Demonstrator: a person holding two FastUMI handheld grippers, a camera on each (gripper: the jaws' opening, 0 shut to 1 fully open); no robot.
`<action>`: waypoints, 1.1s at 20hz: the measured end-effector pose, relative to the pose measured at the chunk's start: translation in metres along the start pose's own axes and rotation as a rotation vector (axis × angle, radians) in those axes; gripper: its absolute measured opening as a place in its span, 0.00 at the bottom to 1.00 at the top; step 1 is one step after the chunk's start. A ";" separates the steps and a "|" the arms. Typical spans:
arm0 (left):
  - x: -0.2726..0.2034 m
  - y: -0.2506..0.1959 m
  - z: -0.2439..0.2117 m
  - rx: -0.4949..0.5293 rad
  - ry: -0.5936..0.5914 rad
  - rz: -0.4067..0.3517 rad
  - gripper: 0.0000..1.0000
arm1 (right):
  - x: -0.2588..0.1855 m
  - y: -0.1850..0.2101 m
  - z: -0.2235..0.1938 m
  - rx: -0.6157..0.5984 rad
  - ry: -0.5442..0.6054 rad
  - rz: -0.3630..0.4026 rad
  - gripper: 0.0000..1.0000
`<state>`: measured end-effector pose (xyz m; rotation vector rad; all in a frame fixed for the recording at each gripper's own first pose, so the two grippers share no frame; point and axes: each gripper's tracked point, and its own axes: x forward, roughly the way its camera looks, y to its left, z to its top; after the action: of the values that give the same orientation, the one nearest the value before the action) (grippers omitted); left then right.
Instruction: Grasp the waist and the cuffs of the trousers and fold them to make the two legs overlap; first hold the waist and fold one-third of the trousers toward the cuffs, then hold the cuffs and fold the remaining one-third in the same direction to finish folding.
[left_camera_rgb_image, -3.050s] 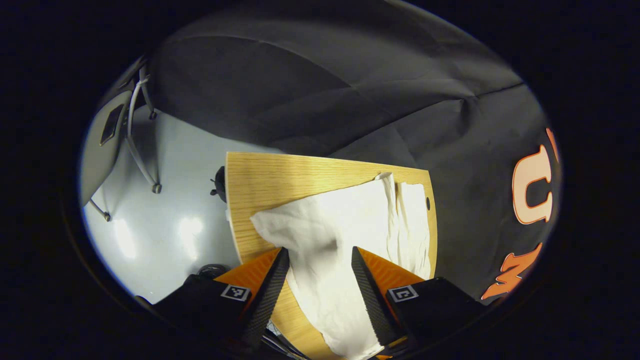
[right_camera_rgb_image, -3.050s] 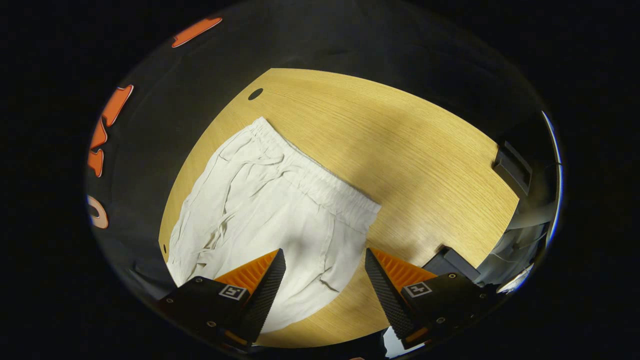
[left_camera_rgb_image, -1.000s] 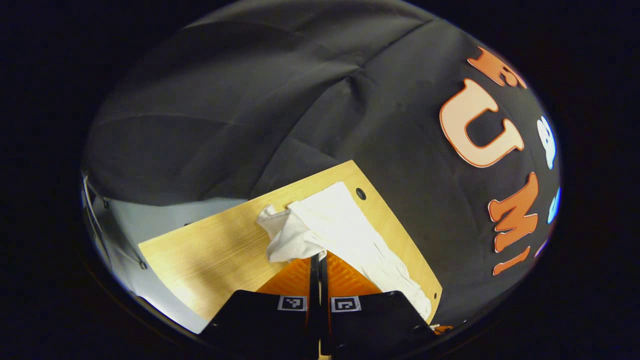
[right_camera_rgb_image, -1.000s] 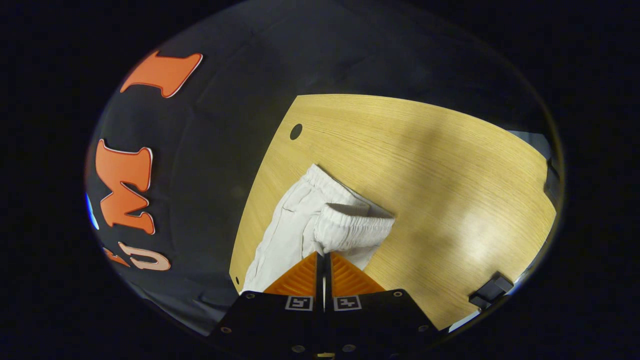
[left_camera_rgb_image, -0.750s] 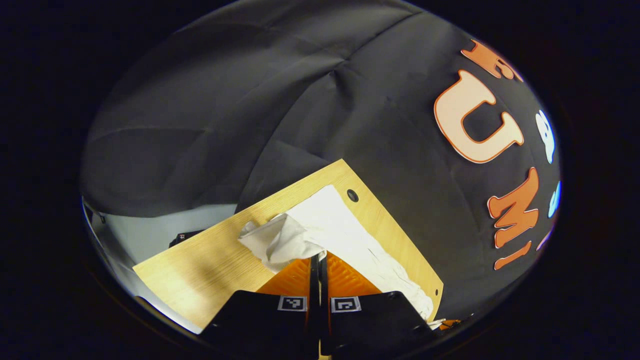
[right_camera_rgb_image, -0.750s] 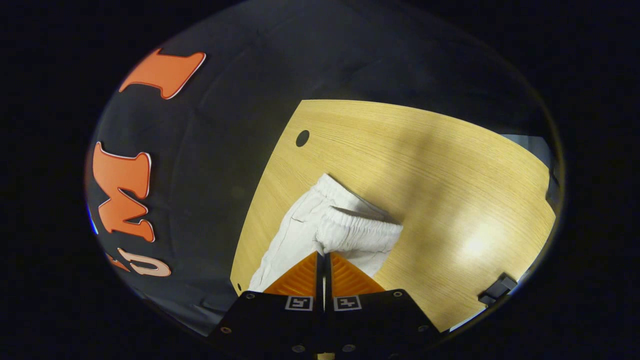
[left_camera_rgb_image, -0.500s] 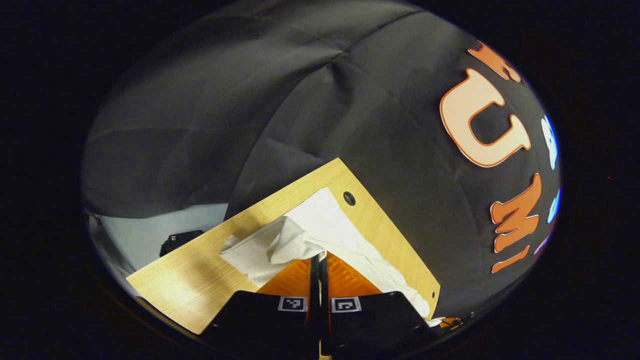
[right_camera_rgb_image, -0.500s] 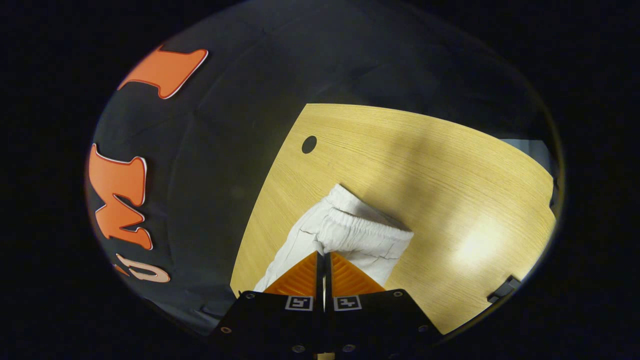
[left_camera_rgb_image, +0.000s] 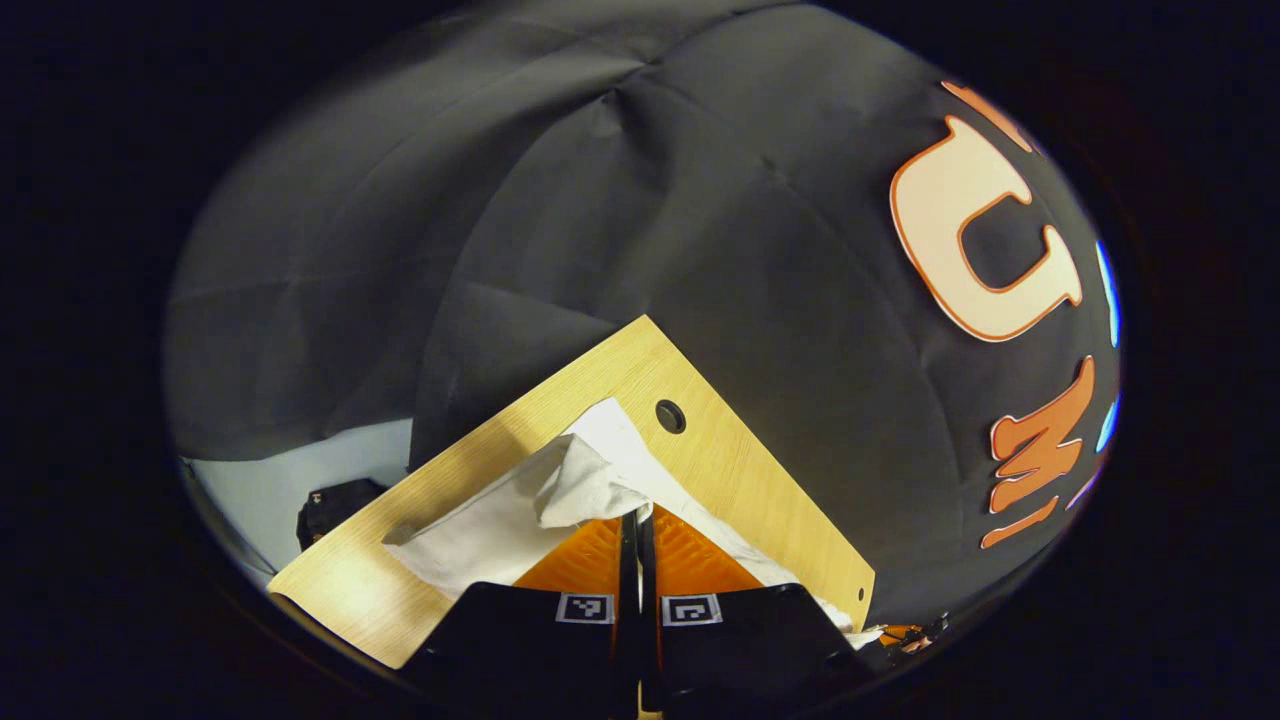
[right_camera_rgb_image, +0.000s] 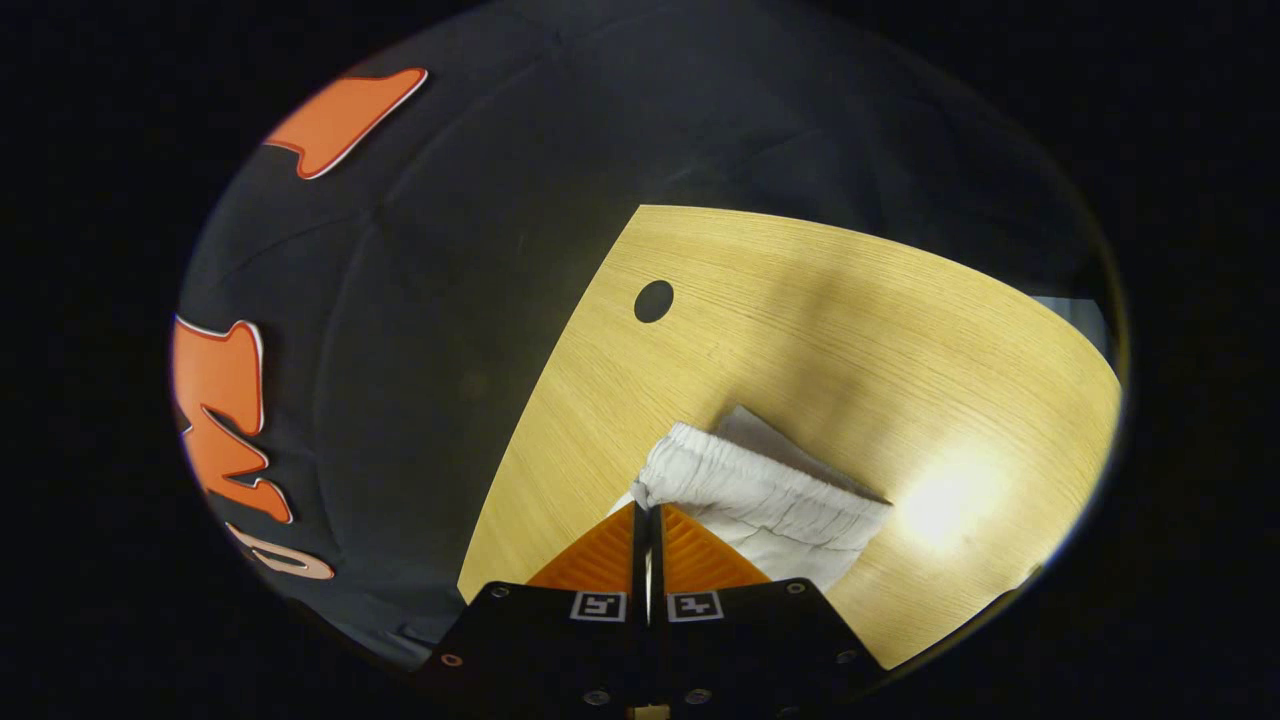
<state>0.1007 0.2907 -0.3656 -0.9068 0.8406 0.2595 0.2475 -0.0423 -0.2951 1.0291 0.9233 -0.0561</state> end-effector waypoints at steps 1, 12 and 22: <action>0.013 -0.006 0.002 0.015 0.016 -0.001 0.04 | 0.007 0.001 0.004 0.001 -0.005 -0.005 0.01; 0.083 0.012 -0.030 0.082 0.226 0.147 0.29 | 0.055 -0.004 0.017 -0.053 -0.046 -0.067 0.31; 0.024 -0.011 -0.063 0.010 0.220 0.109 0.96 | -0.006 -0.062 -0.003 -0.172 -0.051 -0.146 0.47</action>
<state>0.0885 0.2315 -0.3982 -0.8915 1.0960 0.2528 0.2140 -0.0758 -0.3356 0.7972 0.9393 -0.1227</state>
